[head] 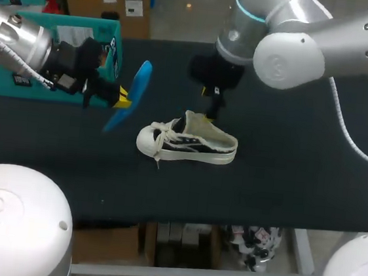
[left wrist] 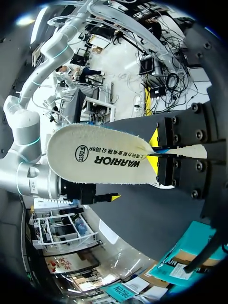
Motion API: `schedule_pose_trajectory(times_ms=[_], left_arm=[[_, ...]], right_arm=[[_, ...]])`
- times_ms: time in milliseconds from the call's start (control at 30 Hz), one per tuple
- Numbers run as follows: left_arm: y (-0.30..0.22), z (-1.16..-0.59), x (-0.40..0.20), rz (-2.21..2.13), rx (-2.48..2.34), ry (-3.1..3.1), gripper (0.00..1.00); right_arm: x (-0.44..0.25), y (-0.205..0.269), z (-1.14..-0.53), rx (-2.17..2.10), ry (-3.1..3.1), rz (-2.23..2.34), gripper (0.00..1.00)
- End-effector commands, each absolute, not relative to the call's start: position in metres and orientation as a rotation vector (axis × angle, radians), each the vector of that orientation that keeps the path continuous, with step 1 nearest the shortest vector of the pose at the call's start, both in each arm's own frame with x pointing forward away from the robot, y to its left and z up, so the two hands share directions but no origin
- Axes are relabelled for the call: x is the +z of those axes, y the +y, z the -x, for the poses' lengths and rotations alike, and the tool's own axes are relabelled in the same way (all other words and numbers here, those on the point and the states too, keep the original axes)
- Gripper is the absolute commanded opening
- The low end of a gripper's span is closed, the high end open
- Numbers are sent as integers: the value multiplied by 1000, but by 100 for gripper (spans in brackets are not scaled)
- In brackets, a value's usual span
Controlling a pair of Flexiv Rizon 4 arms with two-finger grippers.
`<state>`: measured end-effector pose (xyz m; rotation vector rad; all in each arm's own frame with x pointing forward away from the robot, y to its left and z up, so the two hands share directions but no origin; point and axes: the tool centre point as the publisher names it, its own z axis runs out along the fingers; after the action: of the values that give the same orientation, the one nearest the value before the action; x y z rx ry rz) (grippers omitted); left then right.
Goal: Open the shoe tongue, take the insole out of the shoe, put the insole back into the shoe, and pack the shoe into the shoebox
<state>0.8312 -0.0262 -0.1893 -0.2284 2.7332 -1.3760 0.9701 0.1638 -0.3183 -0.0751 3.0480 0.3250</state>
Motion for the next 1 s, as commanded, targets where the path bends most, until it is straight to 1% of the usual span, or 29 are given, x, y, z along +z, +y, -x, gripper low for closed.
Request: schedule_pose_trajectory(times_ms=[33,433,467,500,533,600,633,1000], left_arm=[[-17,-823,-194,280,-1352,2680,0],[-9,-824,-204,322,-1319,2690,0],[-8,-825,-204,323,-1318,2690,0],[-8,-825,-205,322,-1318,2691,0],[-8,-825,-206,323,-1316,2691,0],[-8,-827,-207,325,-1312,2691,0],[-8,-827,-208,325,-1312,2693,0],[-9,-835,-213,297,-1315,2712,0]], right_arm=[[-328,170,-962,33,3026,41,100],[-343,179,-960,-13,3015,-8,100],[-343,180,-960,-10,3016,-11,90],[-343,180,-959,-6,3017,-16,71],[-344,180,-959,-2,3017,-23,55],[-344,180,-959,2,3018,-36,31],[-345,180,-959,2,3019,-42,0],[-348,178,-959,2,3017,-160,0]])
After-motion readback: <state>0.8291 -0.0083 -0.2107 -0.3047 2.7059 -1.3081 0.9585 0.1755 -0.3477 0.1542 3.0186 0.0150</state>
